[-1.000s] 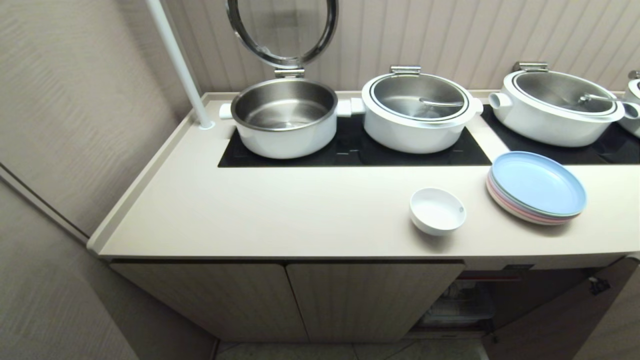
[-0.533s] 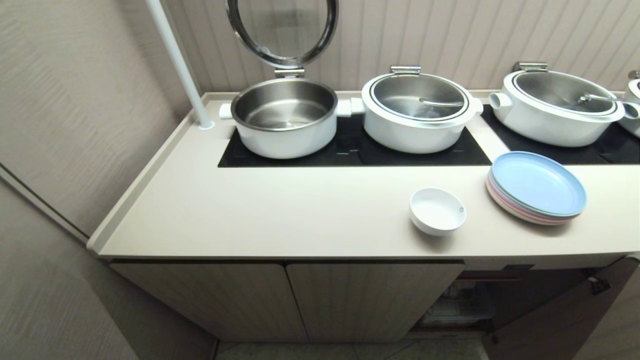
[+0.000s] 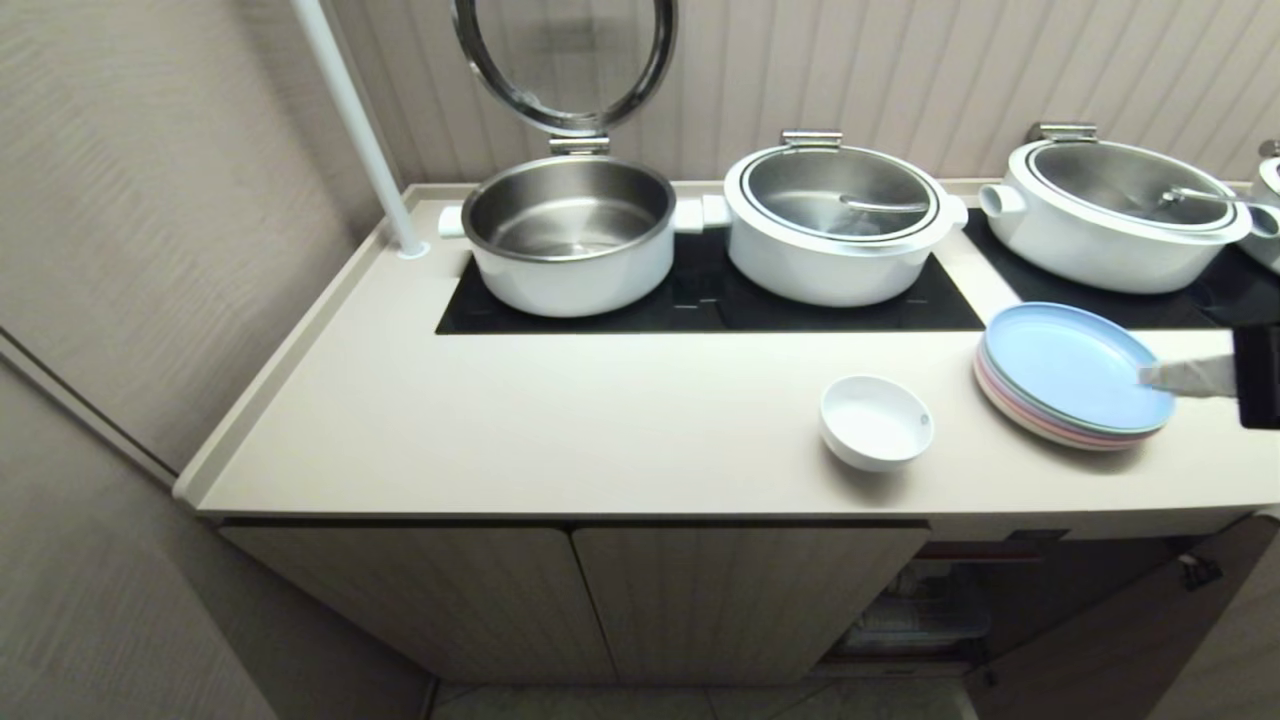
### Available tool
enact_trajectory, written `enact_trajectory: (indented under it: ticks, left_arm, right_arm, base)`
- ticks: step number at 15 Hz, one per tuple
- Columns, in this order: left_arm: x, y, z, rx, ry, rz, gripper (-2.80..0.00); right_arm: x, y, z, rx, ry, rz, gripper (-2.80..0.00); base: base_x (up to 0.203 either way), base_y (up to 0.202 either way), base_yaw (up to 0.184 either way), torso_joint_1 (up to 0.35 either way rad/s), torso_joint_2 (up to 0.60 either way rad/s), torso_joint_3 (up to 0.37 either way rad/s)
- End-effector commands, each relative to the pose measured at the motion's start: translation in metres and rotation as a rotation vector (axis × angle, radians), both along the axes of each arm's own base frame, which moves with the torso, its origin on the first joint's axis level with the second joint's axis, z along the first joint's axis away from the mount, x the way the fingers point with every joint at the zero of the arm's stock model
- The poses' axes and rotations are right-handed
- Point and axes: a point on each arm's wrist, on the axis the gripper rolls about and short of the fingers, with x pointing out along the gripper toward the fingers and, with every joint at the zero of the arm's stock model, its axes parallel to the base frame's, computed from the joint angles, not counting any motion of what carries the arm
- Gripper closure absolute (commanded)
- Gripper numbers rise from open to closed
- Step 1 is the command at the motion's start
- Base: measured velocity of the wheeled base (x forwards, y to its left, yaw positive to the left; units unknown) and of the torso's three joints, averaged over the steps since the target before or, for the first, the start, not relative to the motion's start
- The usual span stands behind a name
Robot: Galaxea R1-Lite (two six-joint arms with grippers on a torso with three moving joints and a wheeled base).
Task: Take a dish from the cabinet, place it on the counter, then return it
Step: Pick up the bowl from the table
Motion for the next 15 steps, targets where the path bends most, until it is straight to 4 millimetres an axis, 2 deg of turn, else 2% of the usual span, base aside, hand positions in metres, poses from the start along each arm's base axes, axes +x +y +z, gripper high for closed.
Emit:
enact_trajectory:
  ticks: [1, 4, 7, 10, 12, 13, 15]
  left_arm:
    - [0.0, 0.0, 0.0, 0.0, 0.0, 0.0, 0.0]
    - [0.0, 0.0, 0.0, 0.0, 0.0, 0.001, 0.0]
    - [0.0, 0.0, 0.0, 0.0, 0.0, 0.001, 0.0]
    - [0.0, 0.0, 0.0, 0.0, 0.0, -0.001, 0.0]
    - [0.0, 0.0, 0.0, 0.0, 0.0, 0.002, 0.0]
    - [0.0, 0.0, 0.0, 0.0, 0.0, 0.0, 0.0]
    - [0.0, 0.0, 0.0, 0.0, 0.0, -0.001, 0.0]
  right_arm:
    - [0.051, 0.012, -0.013, -0.022, 0.208, 0.027, 0.0]
    - [0.089, 0.024, -0.021, -0.051, 0.388, 0.05, 0.0]
    - [0.118, 0.035, -0.034, -0.1, 0.54, 0.051, 0.0]
    - [0.144, 0.049, -0.042, -0.147, 0.562, 0.049, 0.0]
    - [0.154, 0.057, -0.051, -0.181, 0.577, 0.045, 0.0]
    - [0.156, 0.058, -0.055, -0.19, 0.585, 0.044, -2.8]
    - [0.158, 0.059, -0.057, -0.19, 0.586, 0.041, -2.8]
  base:
    - [0.0, 0.0, 0.0, 0.0, 0.0, 0.0]
    - [0.0, 0.0, 0.0, 0.0, 0.0, 0.0]
    - [0.0, 0.0, 0.0, 0.0, 0.0, 0.0]
    - [0.0, 0.0, 0.0, 0.0, 0.0, 0.0]
    - [0.0, 0.0, 0.0, 0.0, 0.0, 0.0]
    - [0.0, 0.0, 0.0, 0.0, 0.0, 0.0]
    - [0.0, 0.0, 0.0, 0.0, 0.0, 0.0]
